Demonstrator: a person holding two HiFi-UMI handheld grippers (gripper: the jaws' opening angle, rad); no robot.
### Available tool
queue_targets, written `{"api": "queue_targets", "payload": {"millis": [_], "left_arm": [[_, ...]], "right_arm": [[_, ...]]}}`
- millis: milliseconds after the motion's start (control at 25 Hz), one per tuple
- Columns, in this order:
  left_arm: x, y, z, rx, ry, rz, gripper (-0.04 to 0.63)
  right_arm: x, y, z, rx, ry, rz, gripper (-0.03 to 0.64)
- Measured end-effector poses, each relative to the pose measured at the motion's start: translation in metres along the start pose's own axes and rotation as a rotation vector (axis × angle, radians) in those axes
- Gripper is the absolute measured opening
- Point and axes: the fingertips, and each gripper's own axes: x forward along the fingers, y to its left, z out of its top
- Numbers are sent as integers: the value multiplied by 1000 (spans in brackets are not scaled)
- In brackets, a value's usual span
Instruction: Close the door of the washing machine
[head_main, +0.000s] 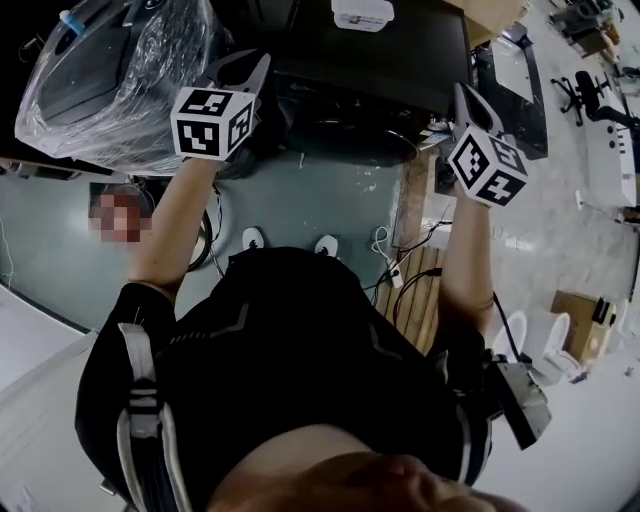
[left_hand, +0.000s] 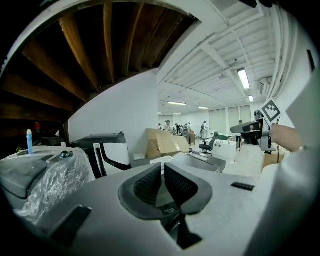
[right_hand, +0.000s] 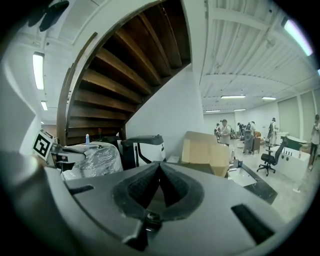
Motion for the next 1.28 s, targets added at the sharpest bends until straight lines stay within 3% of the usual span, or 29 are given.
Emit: {"api": "queue_targets", "payload": {"millis": [280,600,880,1120,1280], "left_arm": [[-41,34,36,38,-79,-32,3],[-73,76,61,-76,-154,-73,3],[-94,96,97,-19,-288,13,3],[-92,107,97,-29,-311,84,3],[-88,105,91,-56,-277,62,3]], "right_arm": [[-13,50,43,-65,-75,-25,5],[-27,78,61,-21,-117,-46,5],[-31,88,69,-40,-125,-41,3],[-31,93,74,-57,-126,-34,3],[-33,92,74,-74,-130,-36,3]]}}
